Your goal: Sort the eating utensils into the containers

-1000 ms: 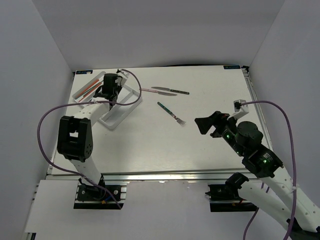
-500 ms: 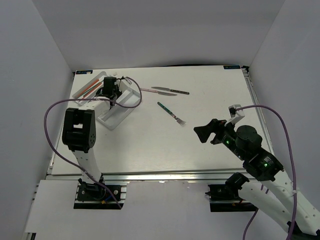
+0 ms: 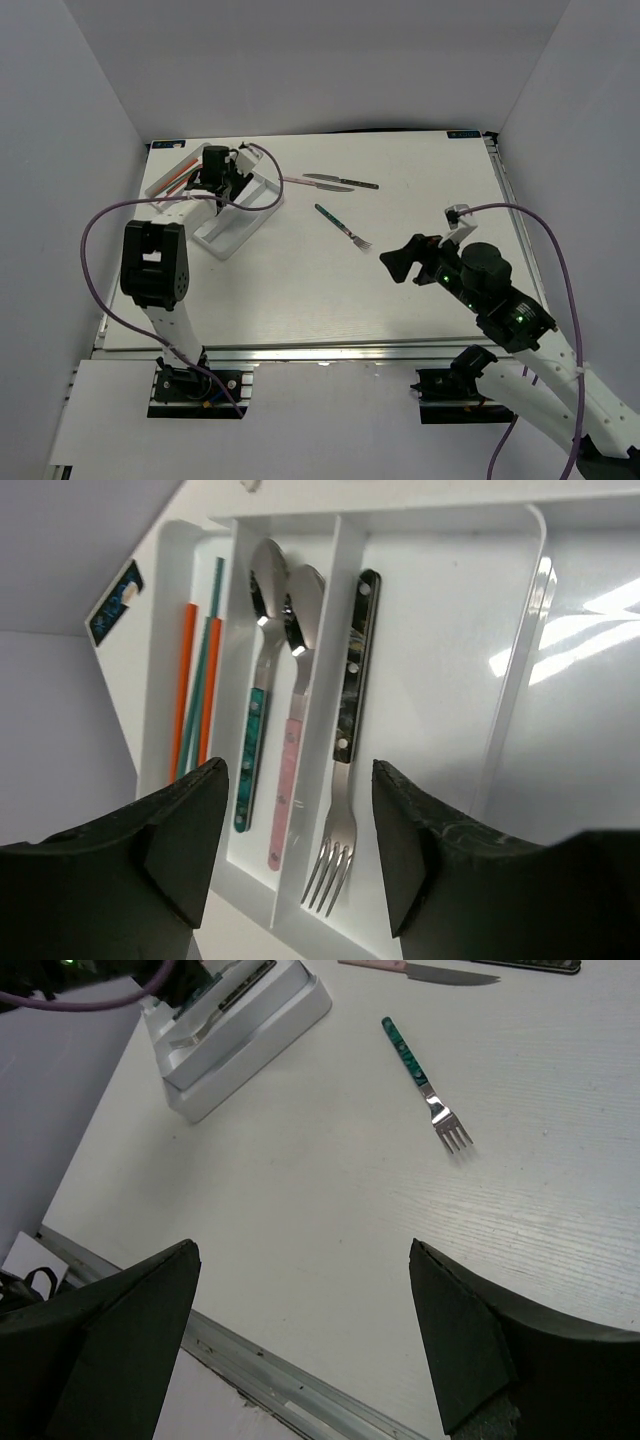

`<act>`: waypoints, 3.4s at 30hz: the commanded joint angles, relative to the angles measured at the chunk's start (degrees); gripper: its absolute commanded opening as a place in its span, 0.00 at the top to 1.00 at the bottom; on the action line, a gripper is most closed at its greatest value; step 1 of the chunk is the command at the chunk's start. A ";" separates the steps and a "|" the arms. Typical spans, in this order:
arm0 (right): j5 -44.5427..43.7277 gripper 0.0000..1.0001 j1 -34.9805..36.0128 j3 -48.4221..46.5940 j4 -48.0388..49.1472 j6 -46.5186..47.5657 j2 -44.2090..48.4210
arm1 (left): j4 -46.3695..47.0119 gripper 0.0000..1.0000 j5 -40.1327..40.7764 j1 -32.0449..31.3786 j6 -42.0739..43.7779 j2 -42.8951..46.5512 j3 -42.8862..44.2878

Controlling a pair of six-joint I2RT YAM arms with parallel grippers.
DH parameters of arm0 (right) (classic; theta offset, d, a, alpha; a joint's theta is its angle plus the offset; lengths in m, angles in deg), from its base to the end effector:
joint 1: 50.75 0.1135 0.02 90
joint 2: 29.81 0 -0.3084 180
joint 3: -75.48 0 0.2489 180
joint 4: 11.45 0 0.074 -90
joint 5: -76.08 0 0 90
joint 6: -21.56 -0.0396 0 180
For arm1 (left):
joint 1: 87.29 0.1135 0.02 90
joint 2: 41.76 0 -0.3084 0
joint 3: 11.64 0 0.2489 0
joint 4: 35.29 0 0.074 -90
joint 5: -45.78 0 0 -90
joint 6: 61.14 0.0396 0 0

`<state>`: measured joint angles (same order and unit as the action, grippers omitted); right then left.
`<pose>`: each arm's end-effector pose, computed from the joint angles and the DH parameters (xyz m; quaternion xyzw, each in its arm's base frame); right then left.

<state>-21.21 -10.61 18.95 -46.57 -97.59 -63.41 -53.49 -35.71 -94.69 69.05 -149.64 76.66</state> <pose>0.0820 0.0626 0.3572 -0.0346 0.7769 0.3156 0.5438 0.4357 -0.0507 0.2543 0.3314 0.8325 0.1878 0.4022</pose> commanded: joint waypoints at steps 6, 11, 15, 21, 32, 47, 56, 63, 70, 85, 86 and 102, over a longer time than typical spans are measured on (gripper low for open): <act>2.19 0.11 -0.15 -3.98 11.58 10.48 -18.22 | 1.89 0.02 2.11 -0.16 -17.91 15.48 0.52; 0.96 0.15 -0.24 -17.33 9.66 19.37 -44.58 | -17.70 0.02 4.68 -0.07 -46.38 22.51 4.32; -0.52 0.30 -0.94 -32.17 3.88 27.54 -66.52 | -22.56 0.02 -0.67 0.28 -61.35 37.51 -9.16; 0.96 0.42 -3.66 -52.39 -0.36 32.04 -87.47 | -20.54 0.02 -0.26 0.81 -59.88 53.01 -23.18; 6.76 0.75 -6.92 -64.11 -9.06 34.33 -99.99 | -17.45 0.02 -7.72 0.63 -60.75 59.10 -30.32; 13.17 1.00 -4.55 -32.32 10.48 18.37 -71.19 | 3.61 0.02 -15.56 -12.42 -83.23 53.91 -37.68; 20.12 1.00 5.20 -10.68 32.76 8.93 -46.04 | 22.62 0.04 -0.36 -32.32 -94.33 44.77 -38.14; 16.26 1.00 10.65 -11.64 32.95 8.93 -43.48 | 17.61 0.36 4.93 -34.96 -95.29 42.83 -35.94; 11.43 1.00 11.36 -13.13 32.33 6.13 -44.53 | 13.40 1.00 6.87 -35.05 -93.01 45.65 -35.15; 4.82 0.11 1.52 -0.05 18.80 5.06 -26.54 | -1.85 1.00 31.48 -9.94 -26.51 16.23 -0.27; 5.26 0.11 1.43 0.66 18.36 5.41 -25.56 | 2.89 1.00 31.04 -8.96 -20.56 14.12 0.96; 10.63 0.11 1.26 5.76 14.40 10.16 -14.21 | 6.45 1.00 14.88 -4.03 -0.81 -7.08 11.43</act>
<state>-12.40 -9.17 25.87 -32.43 -89.20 -78.56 -47.76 -16.76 -98.56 65.75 -157.81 86.30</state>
